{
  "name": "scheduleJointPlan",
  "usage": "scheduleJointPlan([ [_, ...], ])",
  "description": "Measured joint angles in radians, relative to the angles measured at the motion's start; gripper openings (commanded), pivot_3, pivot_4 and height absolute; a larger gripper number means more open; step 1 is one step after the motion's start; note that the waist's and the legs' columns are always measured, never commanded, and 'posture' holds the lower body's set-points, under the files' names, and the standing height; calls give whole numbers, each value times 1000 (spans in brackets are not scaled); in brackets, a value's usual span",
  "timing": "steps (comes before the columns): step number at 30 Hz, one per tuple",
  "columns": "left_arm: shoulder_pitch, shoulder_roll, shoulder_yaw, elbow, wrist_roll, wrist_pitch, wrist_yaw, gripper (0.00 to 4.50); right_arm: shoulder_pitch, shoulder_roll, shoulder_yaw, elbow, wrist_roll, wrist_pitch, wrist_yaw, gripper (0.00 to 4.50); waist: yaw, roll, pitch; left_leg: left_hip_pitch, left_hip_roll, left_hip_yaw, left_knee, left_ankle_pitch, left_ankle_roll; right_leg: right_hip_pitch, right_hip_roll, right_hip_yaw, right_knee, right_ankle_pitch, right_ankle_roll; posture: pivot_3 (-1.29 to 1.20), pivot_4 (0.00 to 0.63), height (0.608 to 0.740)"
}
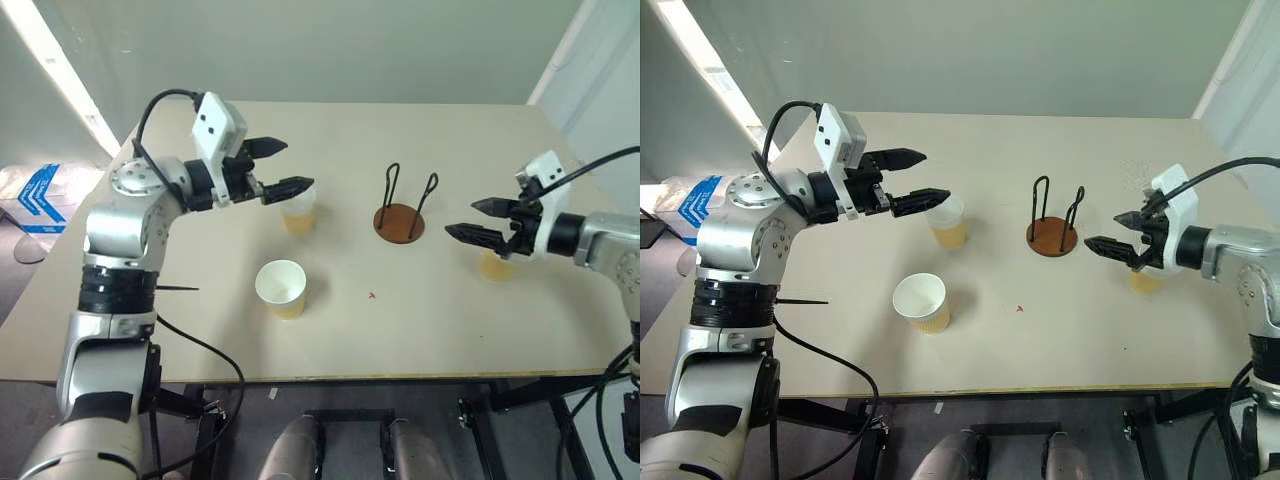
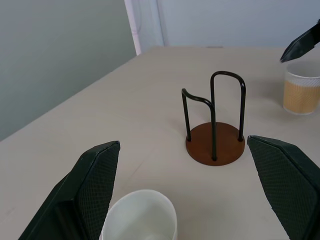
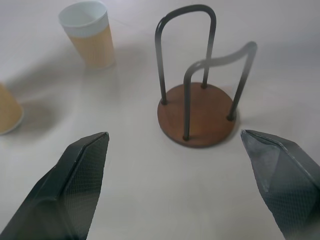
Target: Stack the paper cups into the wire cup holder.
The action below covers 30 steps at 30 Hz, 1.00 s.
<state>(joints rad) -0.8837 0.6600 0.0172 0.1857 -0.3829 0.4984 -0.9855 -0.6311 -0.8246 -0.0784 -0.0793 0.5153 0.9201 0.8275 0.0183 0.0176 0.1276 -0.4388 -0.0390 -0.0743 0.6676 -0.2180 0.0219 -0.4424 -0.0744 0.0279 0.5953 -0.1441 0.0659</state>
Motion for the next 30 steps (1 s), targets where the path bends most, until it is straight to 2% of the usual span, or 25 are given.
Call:
scheduleJointPlan([
  [8, 7, 0, 2, -5, 2, 0, -3, 4487, -100, 83, 97, 189, -87, -113, 17, 4478, -1, 0, 0, -1, 0, 0, 0, 0, 0, -1, 0, 0, 0, 0, 0, 0, 150, 740],
  [23, 40, 6, 7, -35, 1, 13, 30, 4487, -221, 220, 136, 473, -204, -262, 35, 4478, -3, 0, 0, -1, 0, -1, 0, -1, -1, -3, 0, -1, 1, 0, -1, 0, 150, 740],
  [24, 41, 6, 7, -37, 1, 14, 31, 4500, -228, 235, 136, 483, -206, -269, 30, 4190, -3, 0, 0, -1, 0, -1, 0, -1, -1, -3, 0, -1, 1, 0, -1, 0, 150, 740],
  [26, 42, 6, 7, -41, 0, 18, 32, 4500, -239, 257, 135, 503, -207, -275, 20, 3906, -3, 0, 0, -1, 0, -1, 0, -1, -1, -3, 0, -1, 1, 0, -2, 0, 150, 740],
  [30, 43, 6, 8, -48, -1, 25, 32, 4500, -252, 281, 133, 514, -207, -280, 4, 2520, -2, 0, 0, -2, 0, -1, 0, -1, -2, -3, 0, -1, 1, -1, -3, 0, 150, 740],
])
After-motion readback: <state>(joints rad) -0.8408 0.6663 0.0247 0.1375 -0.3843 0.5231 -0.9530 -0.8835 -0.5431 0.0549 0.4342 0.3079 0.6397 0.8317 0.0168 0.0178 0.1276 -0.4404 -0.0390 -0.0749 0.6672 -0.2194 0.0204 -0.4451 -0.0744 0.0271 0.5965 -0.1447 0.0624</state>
